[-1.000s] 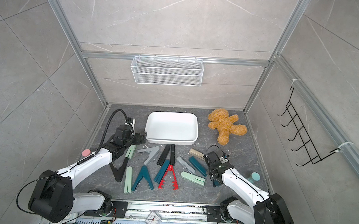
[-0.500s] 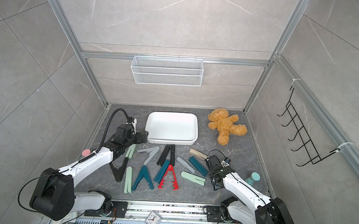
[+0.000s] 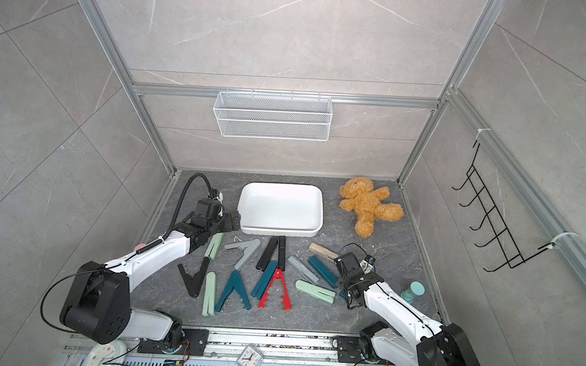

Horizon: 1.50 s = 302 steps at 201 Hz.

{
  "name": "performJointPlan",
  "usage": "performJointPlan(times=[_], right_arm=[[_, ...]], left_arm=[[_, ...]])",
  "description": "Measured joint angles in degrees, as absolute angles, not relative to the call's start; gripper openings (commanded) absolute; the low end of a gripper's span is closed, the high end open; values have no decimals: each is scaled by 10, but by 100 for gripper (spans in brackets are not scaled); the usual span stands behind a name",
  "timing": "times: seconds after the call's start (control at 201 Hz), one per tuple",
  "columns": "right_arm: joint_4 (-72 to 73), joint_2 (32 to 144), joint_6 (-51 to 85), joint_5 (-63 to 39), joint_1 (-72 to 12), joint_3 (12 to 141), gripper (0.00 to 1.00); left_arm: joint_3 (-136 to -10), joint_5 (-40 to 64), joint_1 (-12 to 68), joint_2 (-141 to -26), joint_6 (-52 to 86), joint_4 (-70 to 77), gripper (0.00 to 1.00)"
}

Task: Put the pruning pliers into the storage box
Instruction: Pick up the pruning pliers from the center of the board, then place the pruning pliers in the storage box.

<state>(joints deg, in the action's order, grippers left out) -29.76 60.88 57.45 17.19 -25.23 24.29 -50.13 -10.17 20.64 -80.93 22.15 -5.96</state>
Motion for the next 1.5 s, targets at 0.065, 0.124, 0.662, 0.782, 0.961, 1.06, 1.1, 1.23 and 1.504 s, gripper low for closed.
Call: performJointPlan(times=[0.065, 0.124, 0.662, 0.782, 0.961, 1.06, 1.1, 1.23, 1.504], right_arm=[[-300, 605, 575, 174, -252, 243, 33], [-302, 601, 575, 176, -252, 243, 27], [-362, 560, 498, 217, -252, 398, 20], [-343, 609, 463, 211, -252, 443, 20], [-288, 708, 398, 185, -252, 526, 20], [-260, 774, 361, 163, -252, 589, 20], [-250, 797, 349, 153, -252, 613, 20], [-226, 872, 314, 121, -255, 693, 20], [-228, 1071, 254, 76, -264, 877, 21]], left_arm=[[-501, -102, 206, -810, 224, -63, 100], [-501, -102, 206, -810, 226, -63, 100], [-591, -70, 172, -914, 244, -81, 93], [-618, -53, 172, -944, 244, -83, 82], [-654, -32, 172, -985, 240, -93, 67], [-664, -29, 172, -999, 240, -98, 63], [-667, -29, 172, -1004, 240, -101, 61], [-668, -29, 172, -1015, 241, -108, 55], [-667, -61, 207, -1016, 241, -119, 55]])
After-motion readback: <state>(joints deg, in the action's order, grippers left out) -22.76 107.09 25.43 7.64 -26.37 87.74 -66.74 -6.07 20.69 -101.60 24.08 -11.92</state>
